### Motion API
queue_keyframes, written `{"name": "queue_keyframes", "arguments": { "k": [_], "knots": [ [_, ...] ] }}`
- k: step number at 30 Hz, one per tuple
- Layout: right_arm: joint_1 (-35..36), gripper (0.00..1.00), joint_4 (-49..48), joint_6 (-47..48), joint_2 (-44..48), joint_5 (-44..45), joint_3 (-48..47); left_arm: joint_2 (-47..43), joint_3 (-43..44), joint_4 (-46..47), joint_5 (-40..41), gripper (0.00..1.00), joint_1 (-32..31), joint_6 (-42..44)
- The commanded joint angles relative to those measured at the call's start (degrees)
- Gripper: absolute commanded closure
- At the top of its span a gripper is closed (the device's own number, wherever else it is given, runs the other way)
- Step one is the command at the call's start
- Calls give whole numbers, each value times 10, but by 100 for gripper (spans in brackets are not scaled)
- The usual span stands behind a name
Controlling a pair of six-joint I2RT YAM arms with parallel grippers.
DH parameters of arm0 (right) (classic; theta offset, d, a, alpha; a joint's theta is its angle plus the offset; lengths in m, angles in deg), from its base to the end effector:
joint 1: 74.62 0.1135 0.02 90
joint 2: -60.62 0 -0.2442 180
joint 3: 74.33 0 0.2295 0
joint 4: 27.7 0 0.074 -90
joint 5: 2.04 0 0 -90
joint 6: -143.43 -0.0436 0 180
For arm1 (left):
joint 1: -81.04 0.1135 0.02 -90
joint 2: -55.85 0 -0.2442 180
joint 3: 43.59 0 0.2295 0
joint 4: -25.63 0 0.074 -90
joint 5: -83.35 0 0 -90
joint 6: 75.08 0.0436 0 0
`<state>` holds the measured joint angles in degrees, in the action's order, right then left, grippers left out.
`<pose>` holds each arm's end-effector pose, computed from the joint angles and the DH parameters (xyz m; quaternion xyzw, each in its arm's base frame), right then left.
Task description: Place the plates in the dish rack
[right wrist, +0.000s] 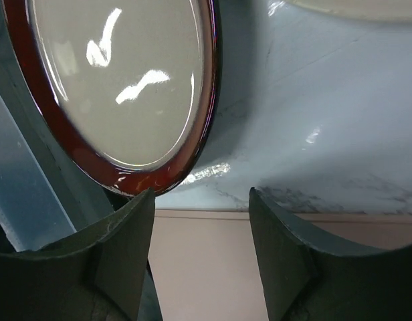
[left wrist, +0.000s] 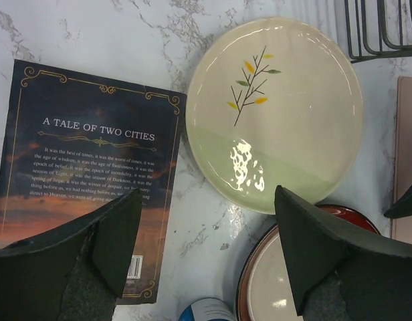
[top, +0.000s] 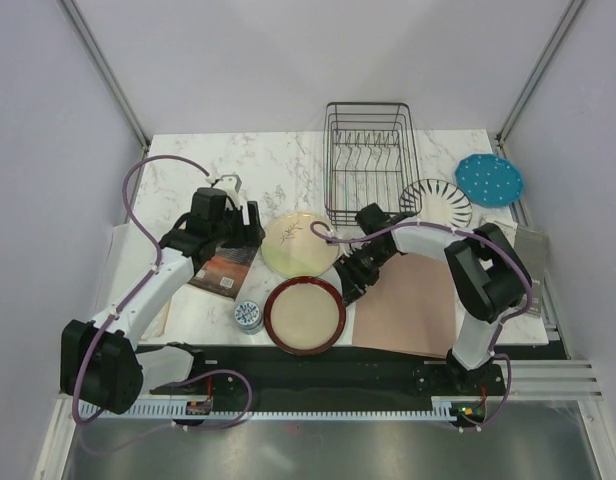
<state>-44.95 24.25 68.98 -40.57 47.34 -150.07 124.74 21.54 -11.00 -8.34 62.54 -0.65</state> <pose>0.2449 0.1722 0.1499 -0.3935 0.8459 0.3550 0.0597 0.2373 -0.0807 0.2501 0.0294 0.9072 -0.1357 0.3972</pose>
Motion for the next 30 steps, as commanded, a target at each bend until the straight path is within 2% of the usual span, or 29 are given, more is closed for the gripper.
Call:
{"name": "queue_keyframes", "arguments": {
  "k": [1, 10, 12, 13, 14, 16, 17, 19, 23, 25, 30],
  "knots": [
    [25, 34, 11, 30, -33, -11, -24, -11, 5, 8, -19, 14, 9, -4],
    [53, 36, -21, 10, -88, -4, -60, -15, -30, 19, -38, 14, 12, -24],
    [60, 40, -21, -7, -109, 10, -75, -11, -30, 20, -38, 14, 12, -24],
    [65, 44, -15, -10, -131, 13, -88, -9, -29, 20, -38, 14, 13, -24],
    [66, 61, -12, -13, -141, 16, -95, -9, -25, 21, -38, 14, 13, -23],
    [67, 79, 5, -5, -160, 10, -106, -8, -23, 21, -40, 14, 15, -17],
    [67, 92, 8, 0, -160, 8, -108, -7, -22, 21, -43, 14, 17, -14],
    [66, 100, 9, 11, -140, 12, -102, -2, -25, 31, -51, 14, 24, 6],
    [57, 100, 22, 17, -90, 24, -105, 43, -3, 73, -96, 14, 50, 73],
    [49, 100, 41, 24, -60, 38, -123, 83, 28, 75, -148, 14, 64, 91],
    [39, 100, 81, 56, 0, 51, -185, 134, 68, 72, -268, 25, 93, 105]
  ]
}}
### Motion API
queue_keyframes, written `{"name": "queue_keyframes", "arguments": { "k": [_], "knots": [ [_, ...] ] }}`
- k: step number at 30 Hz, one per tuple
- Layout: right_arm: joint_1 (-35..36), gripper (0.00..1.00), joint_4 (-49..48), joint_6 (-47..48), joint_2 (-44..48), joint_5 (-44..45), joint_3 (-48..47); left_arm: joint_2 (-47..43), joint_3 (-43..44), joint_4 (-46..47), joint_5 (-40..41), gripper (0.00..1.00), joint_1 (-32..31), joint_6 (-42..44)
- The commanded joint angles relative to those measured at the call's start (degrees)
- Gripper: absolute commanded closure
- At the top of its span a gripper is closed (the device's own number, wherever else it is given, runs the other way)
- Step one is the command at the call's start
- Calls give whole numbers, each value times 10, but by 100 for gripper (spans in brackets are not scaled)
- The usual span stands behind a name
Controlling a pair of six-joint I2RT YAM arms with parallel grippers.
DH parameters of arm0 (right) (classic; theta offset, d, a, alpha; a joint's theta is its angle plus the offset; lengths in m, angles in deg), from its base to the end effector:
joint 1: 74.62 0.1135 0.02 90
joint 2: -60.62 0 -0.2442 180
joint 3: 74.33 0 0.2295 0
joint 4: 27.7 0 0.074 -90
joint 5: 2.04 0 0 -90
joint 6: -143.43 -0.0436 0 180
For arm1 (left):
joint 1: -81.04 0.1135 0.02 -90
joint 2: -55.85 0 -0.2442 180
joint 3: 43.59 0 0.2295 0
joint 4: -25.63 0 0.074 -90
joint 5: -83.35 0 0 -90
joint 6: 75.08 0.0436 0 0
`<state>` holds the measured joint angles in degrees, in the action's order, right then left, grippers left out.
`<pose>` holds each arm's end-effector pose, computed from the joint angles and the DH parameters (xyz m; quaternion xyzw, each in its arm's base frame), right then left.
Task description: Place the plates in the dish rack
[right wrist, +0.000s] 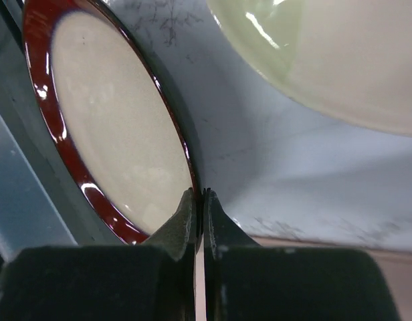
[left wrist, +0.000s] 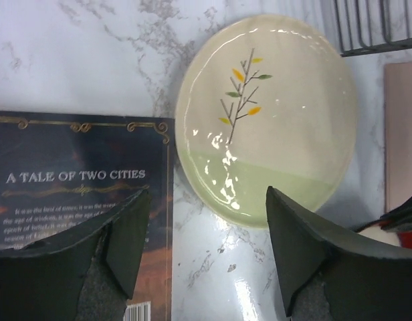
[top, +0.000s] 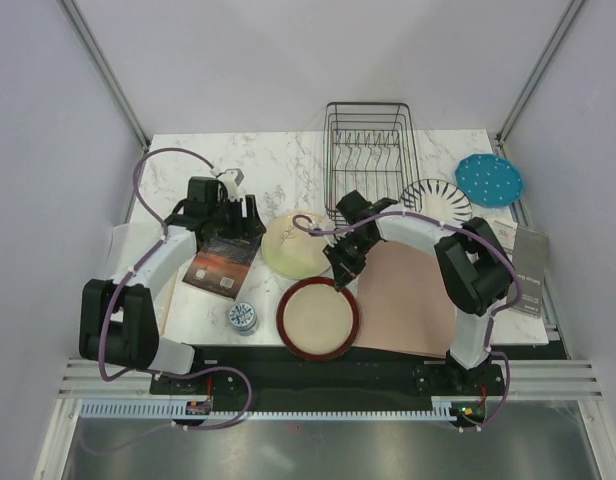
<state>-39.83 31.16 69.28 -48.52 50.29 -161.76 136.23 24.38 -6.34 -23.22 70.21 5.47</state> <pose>0.2567 0.2108 0.1523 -0.4274 0.8413 0.3302 0.0238 0.2787 -0.0660 0.2240 0.0668 0.9114 -0.1983 0.3543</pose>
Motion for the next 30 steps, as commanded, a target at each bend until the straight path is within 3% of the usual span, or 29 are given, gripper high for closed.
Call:
{"name": "queue_keyframes", "arguments": {
  "k": [1, 8, 11, 20, 30],
  "knots": [
    [-13, 100, 16, 55, 85, 23, -76, 24, 40, 28, -135, 25, 20, 47],
    [-31, 100, 44, 56, 108, 34, -152, 34, 64, 9, -364, 16, 57, 143],
    [-31, 100, 44, 51, 107, 41, -167, 14, 64, 10, -400, 16, 58, 173],
    [-31, 100, 44, 54, 94, 50, -216, -15, 41, -51, -409, 15, 54, 277],
    [-32, 100, 49, 55, 77, 49, -277, -3, 21, -66, -371, 16, 13, 330]
  ]
}}
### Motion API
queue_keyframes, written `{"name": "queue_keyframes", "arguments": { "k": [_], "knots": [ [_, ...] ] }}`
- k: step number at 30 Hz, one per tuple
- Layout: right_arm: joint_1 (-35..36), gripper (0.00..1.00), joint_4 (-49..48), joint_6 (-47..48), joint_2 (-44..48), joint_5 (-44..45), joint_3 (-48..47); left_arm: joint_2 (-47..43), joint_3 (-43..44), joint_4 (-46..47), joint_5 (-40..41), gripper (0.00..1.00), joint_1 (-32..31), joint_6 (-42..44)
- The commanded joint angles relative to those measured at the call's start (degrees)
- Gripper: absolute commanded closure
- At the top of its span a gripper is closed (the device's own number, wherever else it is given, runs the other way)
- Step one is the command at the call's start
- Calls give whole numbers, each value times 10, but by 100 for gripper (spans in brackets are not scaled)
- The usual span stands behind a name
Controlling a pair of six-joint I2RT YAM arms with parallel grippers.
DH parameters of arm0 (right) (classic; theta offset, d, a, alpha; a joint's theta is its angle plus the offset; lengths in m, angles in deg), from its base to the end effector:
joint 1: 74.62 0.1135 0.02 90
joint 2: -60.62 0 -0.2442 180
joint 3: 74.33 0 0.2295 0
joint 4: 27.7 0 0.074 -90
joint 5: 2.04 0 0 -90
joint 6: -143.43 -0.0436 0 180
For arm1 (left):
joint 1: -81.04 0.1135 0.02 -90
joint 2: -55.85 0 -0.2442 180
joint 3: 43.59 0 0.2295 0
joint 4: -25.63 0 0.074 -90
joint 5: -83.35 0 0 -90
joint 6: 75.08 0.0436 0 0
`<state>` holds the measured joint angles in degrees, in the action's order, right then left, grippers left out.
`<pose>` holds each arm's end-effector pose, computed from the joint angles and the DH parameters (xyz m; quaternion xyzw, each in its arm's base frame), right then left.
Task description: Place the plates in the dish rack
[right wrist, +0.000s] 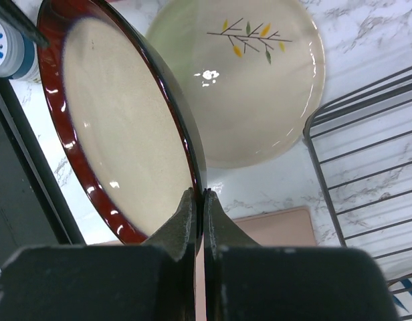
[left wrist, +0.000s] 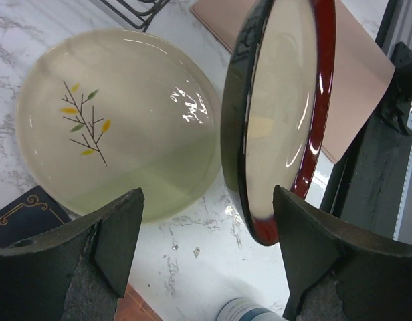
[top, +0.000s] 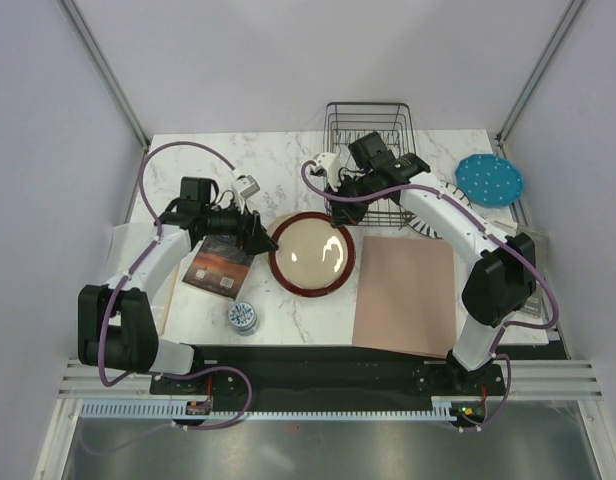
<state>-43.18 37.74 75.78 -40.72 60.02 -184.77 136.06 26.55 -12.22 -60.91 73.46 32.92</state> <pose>0.2939 0.2036 0.2956 -0.4825 0.7968 0.2526 0.2618 0.2641 -0.0708 0.2402 0.3435 0.7738 -0.3948 0.3568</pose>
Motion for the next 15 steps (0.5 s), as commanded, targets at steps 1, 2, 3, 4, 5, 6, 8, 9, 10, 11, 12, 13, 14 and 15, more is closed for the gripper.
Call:
{"name": "queue_keyframes", "arguments": {
  "k": [1, 2, 3, 4, 5, 6, 8, 9, 10, 11, 12, 13, 14, 15],
  "knots": [
    [0, 100, -18, -11, -3, -48, -53, 1, 0, -8, 7, 16, -29, 58],
    [1, 100, -20, -13, -5, -48, -58, 7, 3, -8, 8, 16, -32, 60],
    [1, 100, -21, -14, -7, -48, -62, 11, 5, -10, 8, 18, -39, 60],
    [1, 100, -21, -15, -8, -48, -70, 15, 7, -12, 6, 21, -43, 57],
    [1, 100, -24, -16, -9, -47, -72, 25, 14, -13, 3, 23, -45, 56],
    [1, 100, -25, -18, -10, -47, -74, 31, 16, -20, -1, 28, -46, 56],
    [1, 100, -27, -18, -12, -48, -75, 53, 35, -32, -26, 51, -46, 57],
    [1, 100, -28, -18, -14, -47, -75, 62, 46, -48, -38, 60, -46, 65],
    [1, 100, -27, -18, -15, -47, -74, 71, 57, -86, -67, 74, -46, 94],
    [0, 100, -27, -17, -16, -47, -73, 82, 76, -106, -78, 79, -46, 104],
    [1, 100, -28, -16, -15, -48, -71, 95, 81, -115, -83, 83, -46, 109],
    [1, 100, -27, -14, -15, -48, -68, 99, 84, -122, -91, 87, -46, 112],
    [1, 100, -26, -13, -13, -47, -64, 100, 84, -123, -93, 88, -46, 116],
    [1, 100, -26, -13, -13, -42, -61, 99, 83, -124, -94, 89, -46, 121]
  ]
}}
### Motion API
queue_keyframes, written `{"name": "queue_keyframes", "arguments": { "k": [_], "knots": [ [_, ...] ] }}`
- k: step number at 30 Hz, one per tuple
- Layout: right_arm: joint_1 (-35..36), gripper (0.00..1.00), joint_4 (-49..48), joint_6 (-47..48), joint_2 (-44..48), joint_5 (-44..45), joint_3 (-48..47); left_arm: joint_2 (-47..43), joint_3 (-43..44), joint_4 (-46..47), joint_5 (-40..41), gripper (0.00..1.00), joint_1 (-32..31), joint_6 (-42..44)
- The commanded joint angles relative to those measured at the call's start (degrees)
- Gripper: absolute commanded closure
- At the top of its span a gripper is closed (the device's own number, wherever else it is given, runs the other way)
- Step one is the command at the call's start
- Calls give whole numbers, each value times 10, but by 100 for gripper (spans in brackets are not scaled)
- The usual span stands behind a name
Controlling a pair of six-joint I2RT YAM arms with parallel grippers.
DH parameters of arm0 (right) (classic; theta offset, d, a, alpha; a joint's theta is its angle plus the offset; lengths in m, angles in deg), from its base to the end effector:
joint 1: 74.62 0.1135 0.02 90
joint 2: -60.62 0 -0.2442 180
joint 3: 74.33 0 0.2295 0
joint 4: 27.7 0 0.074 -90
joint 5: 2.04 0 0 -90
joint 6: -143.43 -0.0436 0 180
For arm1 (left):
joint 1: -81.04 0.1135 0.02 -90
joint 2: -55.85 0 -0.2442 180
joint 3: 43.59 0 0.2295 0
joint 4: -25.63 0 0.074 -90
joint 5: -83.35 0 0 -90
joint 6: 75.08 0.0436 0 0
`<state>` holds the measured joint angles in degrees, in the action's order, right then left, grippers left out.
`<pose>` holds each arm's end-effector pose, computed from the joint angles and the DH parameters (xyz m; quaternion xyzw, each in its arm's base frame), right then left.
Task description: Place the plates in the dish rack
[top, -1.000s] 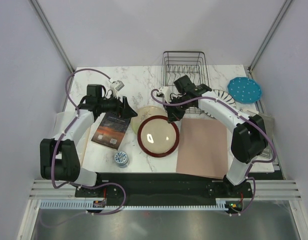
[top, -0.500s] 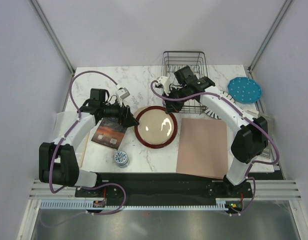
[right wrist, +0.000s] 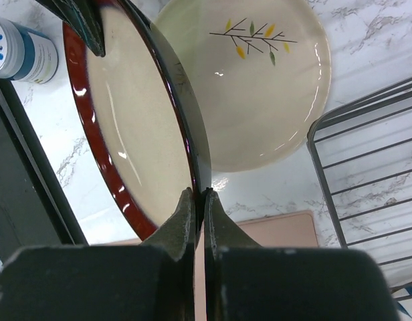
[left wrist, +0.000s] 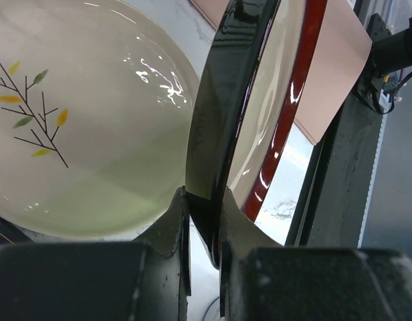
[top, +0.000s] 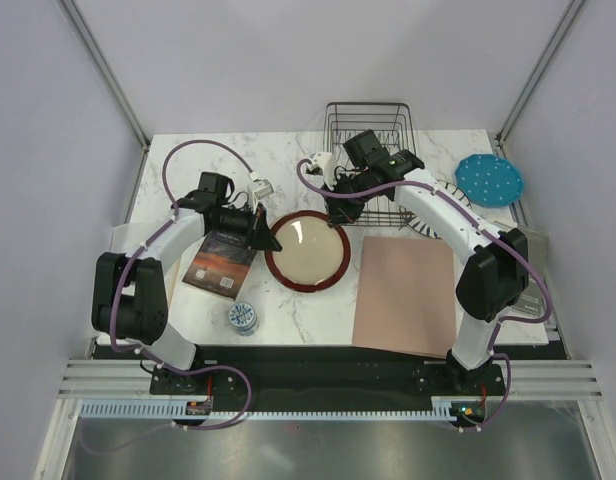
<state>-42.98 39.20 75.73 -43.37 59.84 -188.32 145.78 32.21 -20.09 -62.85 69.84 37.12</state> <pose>0.3012 0.2097 0.2961 -0.4834 0.7973 0.2546 0.2564 0.2790 -0.0922 0.2167 0.3621 0.7806 -0.4307 0.2720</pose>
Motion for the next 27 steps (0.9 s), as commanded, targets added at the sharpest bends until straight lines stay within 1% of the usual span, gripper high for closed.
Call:
{"name": "queue_keyframes", "arguments": {
  "k": [1, 2, 3, 5, 7, 12, 16, 22, 25, 26, 27],
  "knots": [
    [-2, 96, -38, -6, 14, -37, -18, 1, 25, -45, -76, 91, -9, 90],
    [-1, 87, -23, 4, 13, -36, -14, -1, 24, -46, -73, 91, -9, 94],
    [-1, 66, -10, 15, 11, -39, -11, -1, 24, -45, -72, 92, -9, 96],
    [-2, 53, 30, 37, -3, -45, -8, 0, 26, -46, -68, 92, -8, 99],
    [-2, 50, 57, 48, -18, -60, -6, 2, 28, -45, -71, 93, -8, 100],
    [-3, 48, 84, 75, -39, -98, -1, 10, 40, -46, -72, 94, -8, 89],
    [-3, 48, 123, 98, -63, -115, -15, 10, 45, -40, -70, 94, -7, 79],
    [-3, 49, 124, 107, -73, -127, -15, 14, 46, -18, -73, 96, -7, 57],
    [-3, 65, 121, 111, -73, -132, -15, 17, 45, -10, -71, 96, -7, 48],
    [-4, 78, 121, 112, -72, -135, -15, 17, 45, -6, -70, 96, -7, 46],
    [-6, 87, 120, 112, -70, -141, -16, 17, 43, -2, -68, 94, -7, 43]
  ]
}}
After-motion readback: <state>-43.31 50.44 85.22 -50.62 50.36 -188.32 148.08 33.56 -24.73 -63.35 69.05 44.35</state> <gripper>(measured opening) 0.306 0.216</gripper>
